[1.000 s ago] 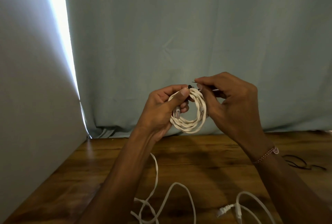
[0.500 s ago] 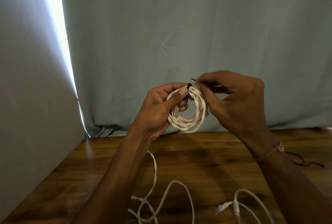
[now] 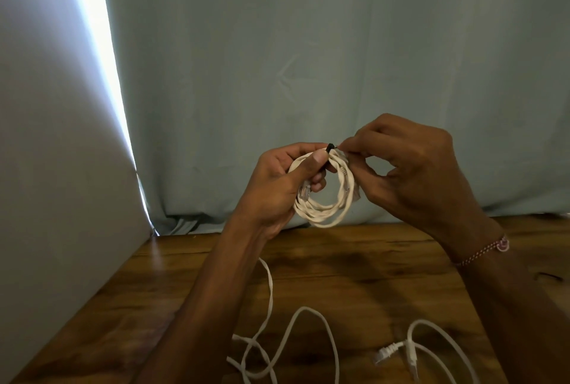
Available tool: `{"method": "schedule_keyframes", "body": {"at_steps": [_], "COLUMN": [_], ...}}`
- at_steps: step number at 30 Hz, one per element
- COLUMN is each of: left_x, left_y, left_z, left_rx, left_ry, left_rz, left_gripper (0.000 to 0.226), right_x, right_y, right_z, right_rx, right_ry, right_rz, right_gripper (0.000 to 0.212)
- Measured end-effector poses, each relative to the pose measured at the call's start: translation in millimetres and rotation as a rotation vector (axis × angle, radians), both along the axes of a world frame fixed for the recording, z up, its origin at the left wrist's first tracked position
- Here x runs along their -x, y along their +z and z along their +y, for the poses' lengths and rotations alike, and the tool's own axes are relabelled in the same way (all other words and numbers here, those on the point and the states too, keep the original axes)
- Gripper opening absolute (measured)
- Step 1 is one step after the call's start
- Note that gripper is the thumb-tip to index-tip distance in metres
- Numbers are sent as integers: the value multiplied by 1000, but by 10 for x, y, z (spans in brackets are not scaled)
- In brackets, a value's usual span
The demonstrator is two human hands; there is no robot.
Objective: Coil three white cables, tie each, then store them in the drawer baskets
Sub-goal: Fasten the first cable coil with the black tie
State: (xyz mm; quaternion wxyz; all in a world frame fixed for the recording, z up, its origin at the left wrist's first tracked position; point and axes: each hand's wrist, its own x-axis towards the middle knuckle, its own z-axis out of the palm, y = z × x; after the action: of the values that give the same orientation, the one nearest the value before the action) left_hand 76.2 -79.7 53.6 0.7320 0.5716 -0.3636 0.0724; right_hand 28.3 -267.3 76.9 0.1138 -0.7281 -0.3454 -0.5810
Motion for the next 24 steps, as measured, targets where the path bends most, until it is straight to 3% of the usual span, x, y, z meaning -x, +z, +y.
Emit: {"method": "schedule_keyframes", "body": {"at_steps": [18,24], "left_x": [30,66], "left_y": [23,22], "left_z": [6,-21], "left_rx": [-131,-153], "left_ry": [238,305], "left_rz": [-164,-208], "left_gripper": [16,14], "right_x": [80,69], "right_y": [60,77], "right_z": [-3,-28], "right_rx": [147,179], "right_ry": [-132,-127], "right_rz": [98,140], "right_gripper": [10,21]}}
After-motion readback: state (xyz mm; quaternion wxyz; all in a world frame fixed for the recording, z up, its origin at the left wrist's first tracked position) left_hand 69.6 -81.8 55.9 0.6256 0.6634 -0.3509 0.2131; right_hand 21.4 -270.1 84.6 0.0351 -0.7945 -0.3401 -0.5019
